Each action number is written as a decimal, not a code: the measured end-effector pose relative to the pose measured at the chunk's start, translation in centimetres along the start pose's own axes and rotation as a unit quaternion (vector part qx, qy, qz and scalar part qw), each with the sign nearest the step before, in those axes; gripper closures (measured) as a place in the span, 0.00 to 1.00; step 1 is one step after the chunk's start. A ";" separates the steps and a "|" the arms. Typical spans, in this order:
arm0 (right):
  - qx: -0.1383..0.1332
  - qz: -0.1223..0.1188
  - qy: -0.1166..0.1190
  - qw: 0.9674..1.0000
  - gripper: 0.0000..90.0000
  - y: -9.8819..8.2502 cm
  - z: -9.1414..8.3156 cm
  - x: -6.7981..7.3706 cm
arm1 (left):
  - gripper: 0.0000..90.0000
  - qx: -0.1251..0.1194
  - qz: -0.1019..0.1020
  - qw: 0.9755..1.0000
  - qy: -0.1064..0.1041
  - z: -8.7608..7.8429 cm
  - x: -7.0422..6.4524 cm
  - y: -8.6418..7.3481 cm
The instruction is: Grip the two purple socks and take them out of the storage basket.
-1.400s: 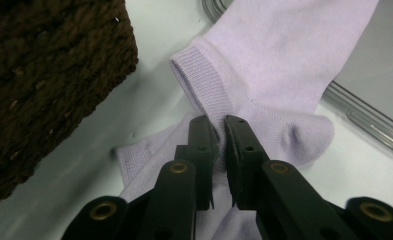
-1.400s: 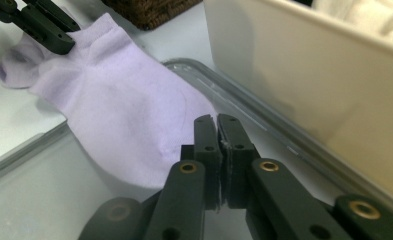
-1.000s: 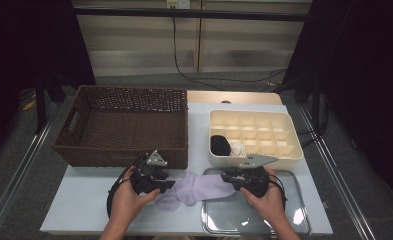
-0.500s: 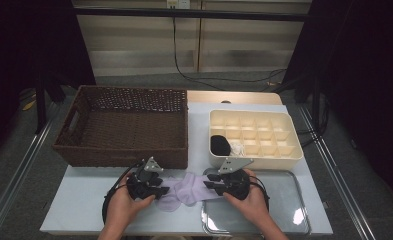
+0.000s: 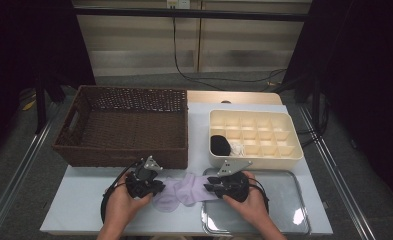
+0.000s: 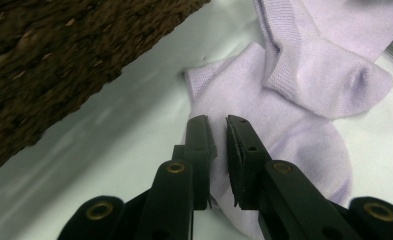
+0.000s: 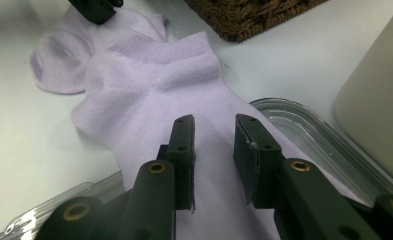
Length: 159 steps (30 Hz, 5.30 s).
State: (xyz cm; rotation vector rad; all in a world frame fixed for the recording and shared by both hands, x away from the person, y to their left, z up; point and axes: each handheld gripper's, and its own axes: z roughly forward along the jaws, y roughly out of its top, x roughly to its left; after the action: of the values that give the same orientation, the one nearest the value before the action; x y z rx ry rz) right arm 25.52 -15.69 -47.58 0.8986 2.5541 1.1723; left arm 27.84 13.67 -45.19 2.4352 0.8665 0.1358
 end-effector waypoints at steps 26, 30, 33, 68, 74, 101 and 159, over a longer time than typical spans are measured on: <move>0.000 -0.026 0.019 0.999 0.75 1.5 0.8 1.4 | 0.91 -0.021 -0.020 1.000 0.001 -0.9 0.4 1.0; -0.004 -0.037 0.022 0.999 0.74 2.2 0.9 1.9 | 0.83 -0.024 -0.029 0.999 0.001 -0.5 0.6 0.6; -0.002 -0.038 0.026 0.999 0.74 2.4 1.1 2.1 | 0.69 -0.028 -0.028 0.999 0.008 -0.8 0.8 0.4; 0.006 -0.025 0.024 0.999 0.74 1.0 1.5 1.4 | 0.93 -0.006 -0.024 0.999 -0.027 -3.3 0.6 1.8; 0.007 -0.031 0.022 0.999 0.74 1.1 1.5 1.4 | 0.93 -0.004 -0.032 0.999 -0.023 -3.6 1.0 1.2; 0.012 -0.044 0.028 0.999 0.84 1.9 2.5 1.9 | 0.93 -0.030 -0.017 0.998 -0.049 -3.3 -0.8 2.8; -0.011 0.023 0.004 1.000 0.77 1.1 -0.8 -0.8 | 0.81 -0.012 0.005 0.998 -0.064 1.3 -2.5 3.1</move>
State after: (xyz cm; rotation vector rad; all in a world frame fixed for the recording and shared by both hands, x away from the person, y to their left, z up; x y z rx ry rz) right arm 26.30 -16.10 -46.26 0.9551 2.5344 1.2175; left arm 27.89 9.54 -44.43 2.3974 0.7909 -0.0072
